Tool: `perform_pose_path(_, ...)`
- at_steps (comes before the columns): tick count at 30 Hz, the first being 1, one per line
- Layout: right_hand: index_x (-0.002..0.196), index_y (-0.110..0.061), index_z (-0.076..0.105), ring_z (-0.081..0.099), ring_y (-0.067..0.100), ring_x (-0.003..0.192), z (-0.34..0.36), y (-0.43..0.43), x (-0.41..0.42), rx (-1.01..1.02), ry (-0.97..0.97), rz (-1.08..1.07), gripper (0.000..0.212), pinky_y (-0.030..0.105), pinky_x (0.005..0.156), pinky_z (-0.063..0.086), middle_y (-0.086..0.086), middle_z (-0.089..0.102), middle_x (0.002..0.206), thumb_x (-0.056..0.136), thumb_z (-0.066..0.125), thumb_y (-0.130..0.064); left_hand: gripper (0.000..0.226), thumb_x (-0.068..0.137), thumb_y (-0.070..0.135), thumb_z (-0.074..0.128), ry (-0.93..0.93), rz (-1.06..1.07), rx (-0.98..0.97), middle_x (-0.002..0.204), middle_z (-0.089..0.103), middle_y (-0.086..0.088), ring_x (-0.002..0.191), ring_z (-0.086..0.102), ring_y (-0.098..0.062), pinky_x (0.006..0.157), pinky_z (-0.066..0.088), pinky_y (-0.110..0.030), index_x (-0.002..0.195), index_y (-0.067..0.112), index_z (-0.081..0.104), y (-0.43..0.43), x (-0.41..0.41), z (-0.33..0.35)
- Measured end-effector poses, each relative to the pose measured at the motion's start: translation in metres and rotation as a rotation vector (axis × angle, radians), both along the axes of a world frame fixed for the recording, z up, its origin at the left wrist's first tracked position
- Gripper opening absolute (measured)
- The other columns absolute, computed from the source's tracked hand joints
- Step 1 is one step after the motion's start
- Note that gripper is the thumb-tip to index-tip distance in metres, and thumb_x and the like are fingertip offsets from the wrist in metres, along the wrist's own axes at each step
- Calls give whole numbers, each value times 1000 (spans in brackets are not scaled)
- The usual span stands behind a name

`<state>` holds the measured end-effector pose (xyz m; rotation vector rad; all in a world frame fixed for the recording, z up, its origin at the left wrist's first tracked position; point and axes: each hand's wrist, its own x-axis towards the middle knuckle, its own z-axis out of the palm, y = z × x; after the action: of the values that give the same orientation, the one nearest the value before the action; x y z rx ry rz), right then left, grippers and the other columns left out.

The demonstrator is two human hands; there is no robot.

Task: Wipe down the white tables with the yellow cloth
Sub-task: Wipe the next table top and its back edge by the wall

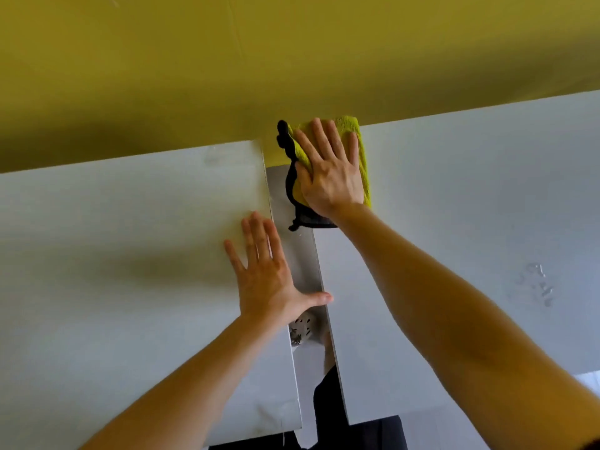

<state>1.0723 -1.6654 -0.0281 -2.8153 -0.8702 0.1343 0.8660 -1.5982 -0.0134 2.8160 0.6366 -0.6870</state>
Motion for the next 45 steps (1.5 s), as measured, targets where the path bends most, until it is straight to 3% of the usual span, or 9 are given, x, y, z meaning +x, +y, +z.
perform_pose_path(8,174,-34,15,-4,26,169,4,-98,-113,-58,8,91,64,63,134,5,0,7,183,116,31,-54,185,36,119,36,-2,-1,-64,178,-21,-22,165,-22,-39,126,6,-77,170,2,-13,3,1,9)
perform_pose_path(13,170,-37,31,11,26,169,-1,-86,-35,-35,-65,80,62,63,133,11,0,19,181,111,38,-56,165,53,117,39,69,-79,-98,181,-16,-13,168,-11,-33,132,19,-62,172,11,-6,29,11,36)
perform_pose_path(18,171,-37,25,8,27,169,-3,-81,27,-12,-51,-189,65,64,134,5,3,15,182,110,36,-54,77,100,64,60,-186,-164,-86,162,46,-12,148,43,-35,112,46,-53,159,16,47,55,35,50)
perform_pose_path(24,173,-35,19,1,28,169,2,-96,-106,-41,-32,281,65,65,133,4,2,9,183,114,38,-53,69,97,4,61,-245,-408,-124,176,32,-12,164,27,-34,127,32,-58,163,8,42,64,101,42)
perform_pose_path(26,171,-37,28,5,28,169,-1,-121,-91,-36,-60,335,61,64,134,5,1,15,182,114,40,-51,69,98,7,56,-194,-439,-115,178,30,-6,166,22,-28,132,20,-54,165,14,40,56,115,40)
perform_pose_path(32,163,-23,44,16,33,167,0,-156,59,-10,-82,-261,63,57,136,7,13,24,179,106,44,-51,67,107,45,54,-186,-433,55,178,28,-10,166,22,-27,135,13,-52,164,16,36,37,116,30)
perform_pose_path(38,173,-29,23,2,33,169,7,-122,-105,20,-6,36,70,63,133,9,9,10,182,112,40,-59,77,94,42,73,-174,-405,49,177,28,-16,163,29,-29,134,13,-53,156,13,38,30,110,27)
perform_pose_path(41,170,-29,36,13,32,168,-1,-147,-134,56,-15,193,60,60,134,15,8,21,180,113,48,-45,76,92,42,76,-182,-393,47,176,30,-16,161,34,-30,132,19,-54,153,14,39,31,111,27)
perform_pose_path(45,162,-22,50,22,35,166,-6,-215,-50,75,-86,-208,56,63,132,18,14,31,176,107,58,-31,82,100,53,69,-152,-389,46,180,20,-13,162,31,-31,132,21,-54,162,17,29,32,112,26)
